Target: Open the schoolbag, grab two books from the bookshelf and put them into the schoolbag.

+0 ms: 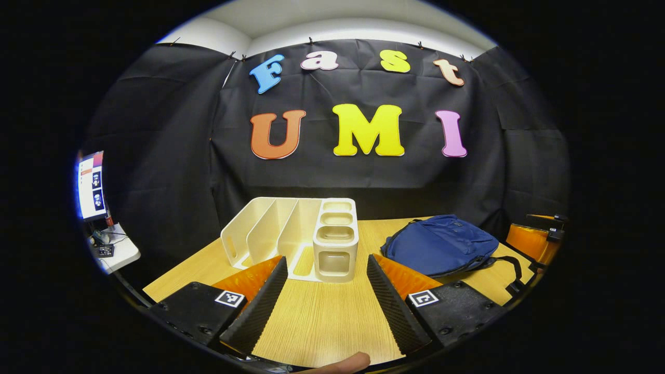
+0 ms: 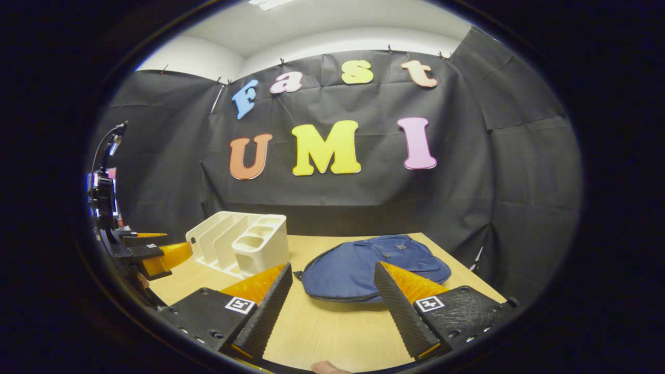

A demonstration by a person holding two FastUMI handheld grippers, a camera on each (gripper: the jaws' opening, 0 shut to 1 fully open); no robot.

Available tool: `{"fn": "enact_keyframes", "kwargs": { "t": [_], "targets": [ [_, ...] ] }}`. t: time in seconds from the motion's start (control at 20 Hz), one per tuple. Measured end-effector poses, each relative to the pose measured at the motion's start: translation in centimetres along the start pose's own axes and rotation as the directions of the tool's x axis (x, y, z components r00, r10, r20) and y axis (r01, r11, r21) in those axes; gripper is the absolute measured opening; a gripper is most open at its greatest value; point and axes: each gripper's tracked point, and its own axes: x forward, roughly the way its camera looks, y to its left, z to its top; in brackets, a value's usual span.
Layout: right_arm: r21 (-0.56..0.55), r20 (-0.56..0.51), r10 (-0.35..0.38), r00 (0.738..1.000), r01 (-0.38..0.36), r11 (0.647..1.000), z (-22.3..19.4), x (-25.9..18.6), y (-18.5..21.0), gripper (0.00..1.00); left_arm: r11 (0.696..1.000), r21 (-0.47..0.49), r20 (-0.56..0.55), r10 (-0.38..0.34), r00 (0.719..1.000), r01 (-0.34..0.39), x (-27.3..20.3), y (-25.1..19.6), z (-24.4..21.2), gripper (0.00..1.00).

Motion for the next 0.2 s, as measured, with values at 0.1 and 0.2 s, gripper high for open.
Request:
{"fn": "enact_keyframes", "kwargs": {
  "t": [0.1, 0.2],
  "targets": [
    [-0.008, -0.005, 0.005, 1.000, -0.005, 1.000, -0.32, 0.06, 0.29, 0.96, 1.000, 0.003, 0.002, 0.004, 1.000, -0.004, -0.06, -0.07, 0.04, 0.98],
    [-0.014, -0.010, 0.010, 1.000, -0.011, 1.000, -0.40, 0.04, 0.48, 0.96, 1.000, 0.002, 0.003, 0.002, 1.000, -0.002, -0.07, -0.08, -0.09, 0.98]
  ]
}}
